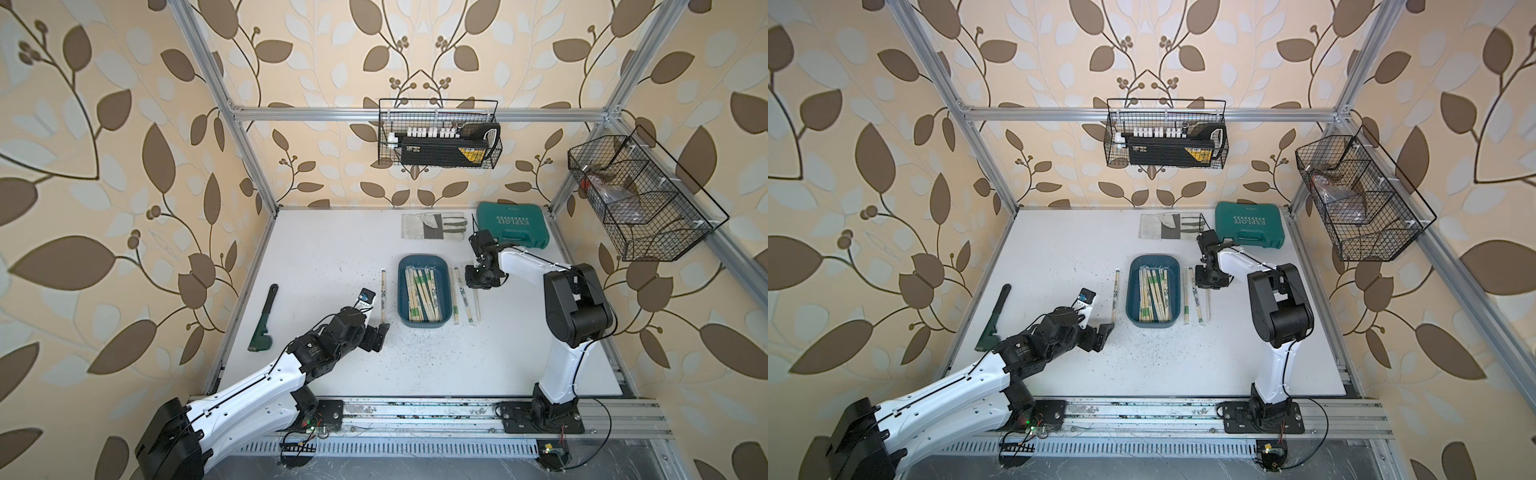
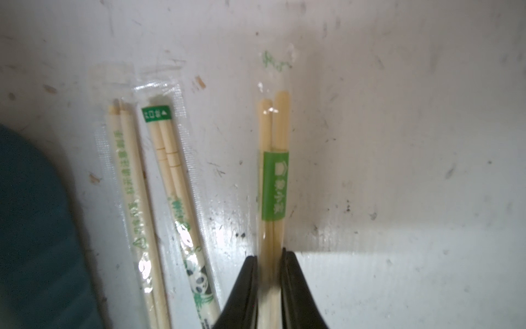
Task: Take the paired disposable chopsticks out of the storage box
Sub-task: Place the paired disposable chopsticks at the center of the board.
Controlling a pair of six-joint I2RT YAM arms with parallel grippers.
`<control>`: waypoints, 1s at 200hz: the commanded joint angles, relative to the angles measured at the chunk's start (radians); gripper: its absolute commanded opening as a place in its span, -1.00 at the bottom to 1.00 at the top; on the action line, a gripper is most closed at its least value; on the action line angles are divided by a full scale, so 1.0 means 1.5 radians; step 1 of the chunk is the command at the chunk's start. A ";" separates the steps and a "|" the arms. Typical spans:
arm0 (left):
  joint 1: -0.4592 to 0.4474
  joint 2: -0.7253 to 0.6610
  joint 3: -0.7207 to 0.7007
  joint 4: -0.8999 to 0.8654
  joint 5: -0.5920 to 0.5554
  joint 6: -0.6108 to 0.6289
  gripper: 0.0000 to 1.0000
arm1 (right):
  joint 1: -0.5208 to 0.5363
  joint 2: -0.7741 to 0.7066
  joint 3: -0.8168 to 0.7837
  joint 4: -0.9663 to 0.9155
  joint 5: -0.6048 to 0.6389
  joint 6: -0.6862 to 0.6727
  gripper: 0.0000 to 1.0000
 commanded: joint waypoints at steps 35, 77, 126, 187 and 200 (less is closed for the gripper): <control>0.000 0.004 0.004 0.020 0.014 0.007 0.86 | -0.002 0.015 -0.011 0.000 0.006 0.004 -0.46; 0.000 0.004 0.005 0.019 0.012 0.006 0.86 | -0.002 0.014 -0.008 -0.004 0.004 0.002 -0.46; 0.000 0.003 0.004 0.019 0.008 0.005 0.86 | 0.001 -0.028 0.001 -0.031 -0.020 0.001 -0.37; 0.000 -0.028 0.002 0.010 0.019 0.010 0.91 | 0.072 -0.121 0.065 -0.132 0.029 0.012 -0.29; 0.000 -0.047 -0.003 0.006 0.019 0.014 0.93 | 0.106 -0.139 0.078 -0.144 0.035 0.021 -0.28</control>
